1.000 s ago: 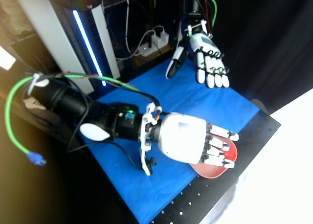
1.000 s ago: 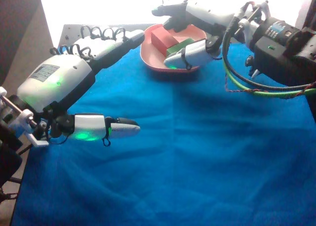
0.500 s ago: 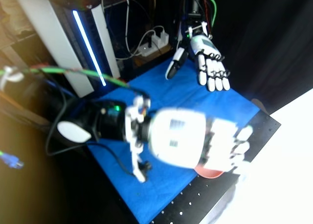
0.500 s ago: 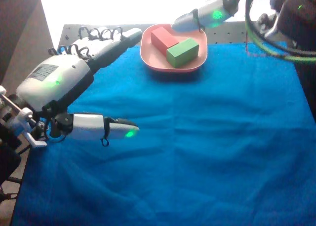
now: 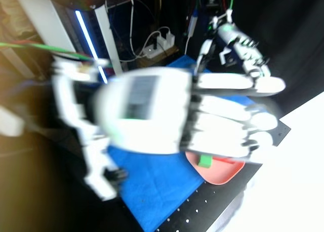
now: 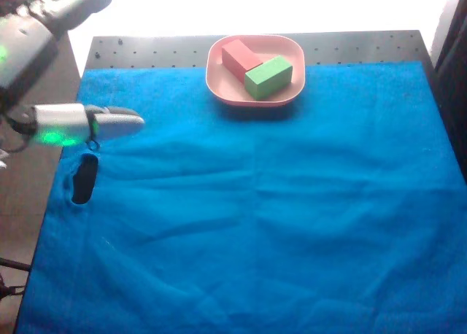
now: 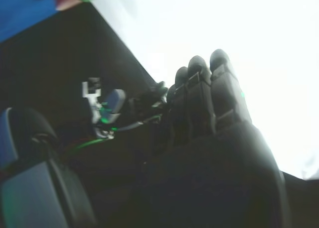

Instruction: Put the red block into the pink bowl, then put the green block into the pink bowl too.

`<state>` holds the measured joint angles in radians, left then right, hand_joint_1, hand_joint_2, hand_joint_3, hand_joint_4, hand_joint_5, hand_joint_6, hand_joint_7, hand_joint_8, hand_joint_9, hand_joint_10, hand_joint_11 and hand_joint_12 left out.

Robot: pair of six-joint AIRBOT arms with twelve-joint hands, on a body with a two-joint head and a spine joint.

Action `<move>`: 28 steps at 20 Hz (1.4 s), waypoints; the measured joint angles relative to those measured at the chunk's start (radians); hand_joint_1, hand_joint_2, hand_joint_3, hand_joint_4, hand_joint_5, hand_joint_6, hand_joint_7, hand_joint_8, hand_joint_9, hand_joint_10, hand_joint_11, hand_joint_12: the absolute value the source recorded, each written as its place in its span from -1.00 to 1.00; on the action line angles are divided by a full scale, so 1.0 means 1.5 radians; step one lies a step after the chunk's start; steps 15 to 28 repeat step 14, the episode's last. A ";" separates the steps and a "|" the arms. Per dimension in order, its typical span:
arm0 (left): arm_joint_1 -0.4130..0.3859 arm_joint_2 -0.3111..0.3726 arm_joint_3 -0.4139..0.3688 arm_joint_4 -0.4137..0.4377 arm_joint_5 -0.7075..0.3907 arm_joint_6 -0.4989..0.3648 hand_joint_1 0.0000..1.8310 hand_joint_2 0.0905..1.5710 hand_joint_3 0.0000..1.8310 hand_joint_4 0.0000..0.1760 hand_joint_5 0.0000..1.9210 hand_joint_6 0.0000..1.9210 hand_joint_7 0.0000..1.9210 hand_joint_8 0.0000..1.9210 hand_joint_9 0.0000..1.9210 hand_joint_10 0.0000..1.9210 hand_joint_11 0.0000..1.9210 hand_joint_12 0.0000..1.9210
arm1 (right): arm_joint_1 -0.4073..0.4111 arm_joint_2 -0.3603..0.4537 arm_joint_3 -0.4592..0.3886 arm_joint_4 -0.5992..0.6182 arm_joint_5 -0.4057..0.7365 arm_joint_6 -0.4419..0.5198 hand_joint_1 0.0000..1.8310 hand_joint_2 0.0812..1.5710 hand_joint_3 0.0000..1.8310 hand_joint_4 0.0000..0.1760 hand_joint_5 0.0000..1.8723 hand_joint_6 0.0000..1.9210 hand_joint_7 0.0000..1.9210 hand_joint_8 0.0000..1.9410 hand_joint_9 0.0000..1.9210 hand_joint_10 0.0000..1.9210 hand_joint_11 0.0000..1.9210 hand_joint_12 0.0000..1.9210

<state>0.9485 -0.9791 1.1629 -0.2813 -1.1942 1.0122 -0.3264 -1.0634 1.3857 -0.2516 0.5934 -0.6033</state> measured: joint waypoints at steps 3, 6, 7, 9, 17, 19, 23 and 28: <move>0.000 0.035 -0.014 -0.011 -0.049 0.004 0.00 -0.14 -1.00 -0.07 -0.84 -1.00 -0.63 -1.00 -0.66 -1.00 -0.82 -0.95 | 0.000 0.081 -0.069 0.011 0.009 -0.038 0.16 -0.06 -1.00 0.62 -0.86 -1.00 -0.62 -1.00 -0.63 -0.99 -0.73 -0.97; 0.011 0.072 -0.038 -0.027 -0.114 0.004 -0.01 -0.16 -1.00 -0.01 -0.93 -1.00 -0.72 -1.00 -0.75 -1.00 -0.96 -1.00 | 0.003 0.146 -0.116 0.037 0.048 -0.064 -0.03 -0.15 -1.00 0.02 -0.93 -1.00 -0.62 -1.00 -0.61 -1.00 -0.98 -0.29; 0.026 0.086 -0.048 -0.023 -0.142 0.004 -0.03 -0.15 -1.00 0.16 -0.93 -1.00 -0.74 -1.00 -0.77 -1.00 -0.96 -0.99 | 0.004 0.163 -0.129 0.035 0.052 -0.064 -0.05 -0.16 -1.00 -0.04 -0.95 -1.00 -0.64 -1.00 -0.63 -1.00 -1.00 -0.30; 0.047 0.102 -0.061 -0.031 -0.200 0.004 -0.03 -0.11 -0.99 0.40 -0.88 -0.98 -0.76 -1.00 -0.75 -0.99 -0.91 -0.97 | 0.004 0.193 -0.156 0.030 0.059 -0.066 -0.05 -0.23 -1.00 -0.01 -0.95 -1.00 -0.68 -1.00 -0.69 -0.99 -1.00 -0.54; 0.070 0.117 -0.085 -0.073 -0.284 0.035 0.11 0.03 -0.99 0.53 -0.80 -0.97 -0.80 -1.00 -0.80 -1.00 -0.94 -0.98 | -0.059 0.294 -0.252 0.076 0.154 -0.146 -0.10 -0.08 -0.98 0.68 -0.90 -0.99 -0.63 -1.00 -0.69 -1.00 -1.00 -0.41; 0.070 0.117 -0.085 -0.073 -0.284 0.035 0.11 0.03 -0.99 0.53 -0.80 -0.97 -0.80 -1.00 -0.80 -1.00 -0.94 -0.98 | -0.059 0.294 -0.252 0.076 0.154 -0.146 -0.10 -0.08 -0.98 0.68 -0.90 -0.99 -0.63 -1.00 -0.69 -1.00 -1.00 -0.41; 0.070 0.117 -0.085 -0.073 -0.284 0.035 0.11 0.03 -0.99 0.53 -0.80 -0.97 -0.80 -1.00 -0.80 -1.00 -0.94 -0.98 | -0.059 0.294 -0.252 0.076 0.154 -0.146 -0.10 -0.08 -0.98 0.68 -0.90 -0.99 -0.63 -1.00 -0.69 -1.00 -1.00 -0.41; 0.070 0.117 -0.085 -0.073 -0.284 0.035 0.11 0.03 -0.99 0.53 -0.80 -0.97 -0.80 -1.00 -0.80 -1.00 -0.94 -0.98 | -0.059 0.294 -0.252 0.076 0.154 -0.146 -0.10 -0.08 -0.98 0.68 -0.90 -0.99 -0.63 -1.00 -0.69 -1.00 -1.00 -0.41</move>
